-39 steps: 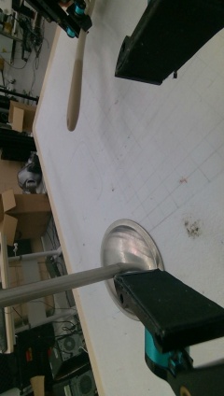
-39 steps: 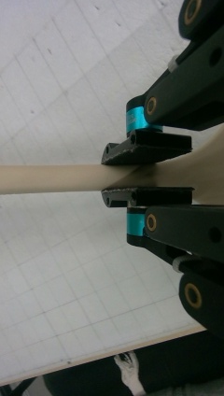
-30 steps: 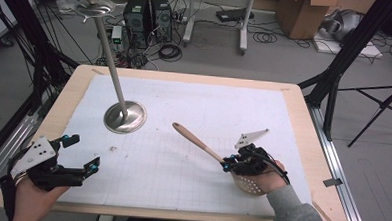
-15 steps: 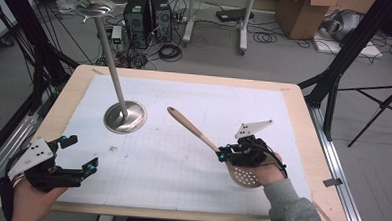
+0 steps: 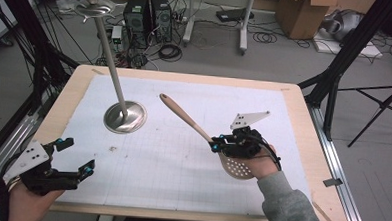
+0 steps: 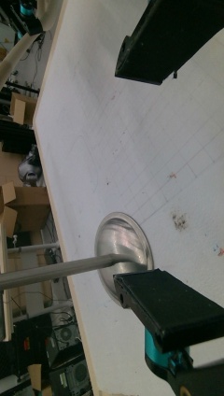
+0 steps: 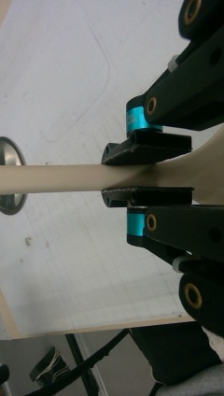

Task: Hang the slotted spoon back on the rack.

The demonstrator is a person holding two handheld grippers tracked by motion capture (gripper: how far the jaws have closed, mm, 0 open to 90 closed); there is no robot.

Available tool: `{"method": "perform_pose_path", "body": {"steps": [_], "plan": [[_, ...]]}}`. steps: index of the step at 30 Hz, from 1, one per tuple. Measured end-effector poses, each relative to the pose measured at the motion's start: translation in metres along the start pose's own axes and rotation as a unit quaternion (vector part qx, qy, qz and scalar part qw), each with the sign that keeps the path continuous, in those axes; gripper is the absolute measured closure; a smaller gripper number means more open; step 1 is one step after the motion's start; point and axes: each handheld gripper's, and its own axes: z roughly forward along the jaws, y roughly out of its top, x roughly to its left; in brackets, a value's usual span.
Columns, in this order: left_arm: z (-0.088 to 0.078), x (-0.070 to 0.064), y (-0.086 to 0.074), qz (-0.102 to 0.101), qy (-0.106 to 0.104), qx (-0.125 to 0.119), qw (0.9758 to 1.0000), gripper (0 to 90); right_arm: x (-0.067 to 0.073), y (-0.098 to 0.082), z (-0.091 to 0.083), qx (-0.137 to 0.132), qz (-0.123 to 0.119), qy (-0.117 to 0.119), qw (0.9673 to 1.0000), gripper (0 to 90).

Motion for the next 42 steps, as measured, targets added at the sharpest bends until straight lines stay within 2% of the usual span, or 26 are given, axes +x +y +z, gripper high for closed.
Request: {"method": "perform_pose_path", "body": {"steps": [12, 18, 25, 42], "plan": [[-0.007, -0.001, -0.002, -0.005, 0.005, -0.004, 1.0, 3.7, 0.002, 0.021, 0.003, -0.014, -0.015, 0.004, 0.9998, 78.3], [-0.008, -0.004, -0.002, -0.002, 0.004, -0.001, 1.0, 3.7, 0.003, 0.031, 0.004, -0.021, -0.024, 0.003, 0.9995, 78.3], [-0.012, -0.006, 0.001, 0.003, 0.007, -0.008, 0.9999, 3.7, 0.005, 0.043, 0.005, -0.027, -0.031, 0.0, 0.9991, 78.3], [-0.018, -0.007, -0.002, -0.001, 0.01, -0.008, 0.9999, 3.7, 0.008, 0.069, 0.016, -0.061, -0.037, -0.002, 0.9974, 78.3]]}}
